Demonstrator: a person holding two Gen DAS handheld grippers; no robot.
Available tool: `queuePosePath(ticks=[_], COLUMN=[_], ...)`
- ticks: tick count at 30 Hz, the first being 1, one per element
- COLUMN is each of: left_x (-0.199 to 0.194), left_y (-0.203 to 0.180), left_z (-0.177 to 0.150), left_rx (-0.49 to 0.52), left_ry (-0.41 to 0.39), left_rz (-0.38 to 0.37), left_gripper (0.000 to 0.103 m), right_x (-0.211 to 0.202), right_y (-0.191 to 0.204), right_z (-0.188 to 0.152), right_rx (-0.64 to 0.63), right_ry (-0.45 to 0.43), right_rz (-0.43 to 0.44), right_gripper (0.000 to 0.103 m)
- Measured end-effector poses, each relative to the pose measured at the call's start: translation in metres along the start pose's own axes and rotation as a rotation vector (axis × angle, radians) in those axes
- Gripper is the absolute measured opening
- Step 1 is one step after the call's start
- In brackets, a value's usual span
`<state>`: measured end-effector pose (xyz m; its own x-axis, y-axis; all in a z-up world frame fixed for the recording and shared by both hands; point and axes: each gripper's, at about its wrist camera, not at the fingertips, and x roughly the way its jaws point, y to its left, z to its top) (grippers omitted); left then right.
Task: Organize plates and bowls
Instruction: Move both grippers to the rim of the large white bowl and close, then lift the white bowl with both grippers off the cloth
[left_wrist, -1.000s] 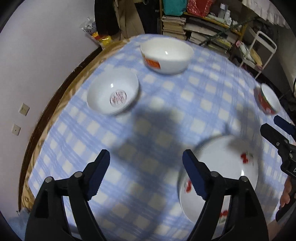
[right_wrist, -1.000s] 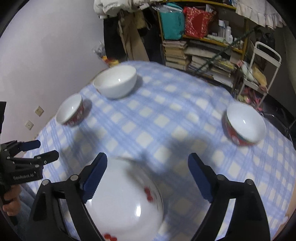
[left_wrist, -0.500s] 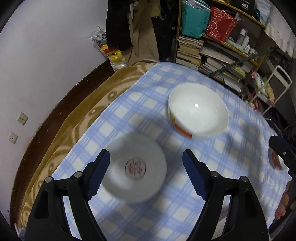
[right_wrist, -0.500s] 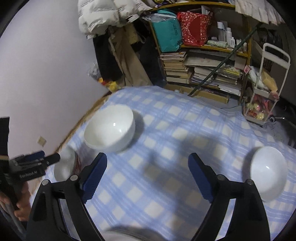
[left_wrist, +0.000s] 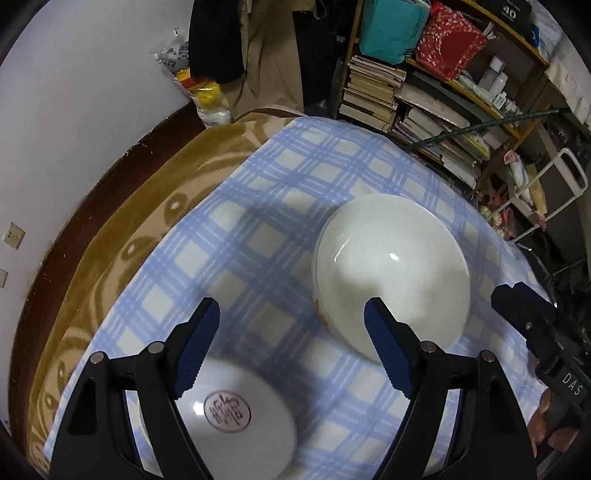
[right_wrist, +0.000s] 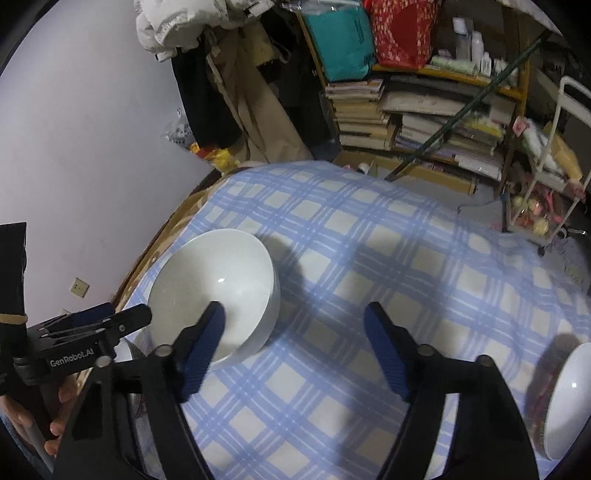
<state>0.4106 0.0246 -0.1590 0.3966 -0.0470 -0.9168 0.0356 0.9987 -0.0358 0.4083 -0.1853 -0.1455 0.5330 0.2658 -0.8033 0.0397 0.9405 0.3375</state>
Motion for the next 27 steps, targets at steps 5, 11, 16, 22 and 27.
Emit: queuePosePath(ticks=[5,11,16,22,27], left_x=[0.013,0.029,0.034,0.027,0.013], left_y=[-0.007,-0.002,-0.018,-0.026,-0.022], left_z=[0.005,0.002,-0.002,-0.01,-0.017], left_rx=[0.026,-0.028,0.011,0.054,0.024], left_ry=[0.015,0.064,0.075,0.08,0.104], left_rz=[0.01,-0.055,-0.022,0.029,-0.023], left_gripper=[0.054,0.022,0.013,0.012,0.012], right_x=[0.024,0.05,0.059,0.05,0.03], right_y=[-0.006,-0.002,-0.003,0.004,0.009], right_z=[0.001,-0.007,-0.013,-0.022,-0.03], right_rx=[0.084,0.128,0.172,0.128,0.079], right_ry=[0.072,0.15,0.185,0.19,0.193], right_rz=[0.075,0.122,0.156,0.129,0.117], right_gripper=[0.063,0.029,0.023,0.019,0.018])
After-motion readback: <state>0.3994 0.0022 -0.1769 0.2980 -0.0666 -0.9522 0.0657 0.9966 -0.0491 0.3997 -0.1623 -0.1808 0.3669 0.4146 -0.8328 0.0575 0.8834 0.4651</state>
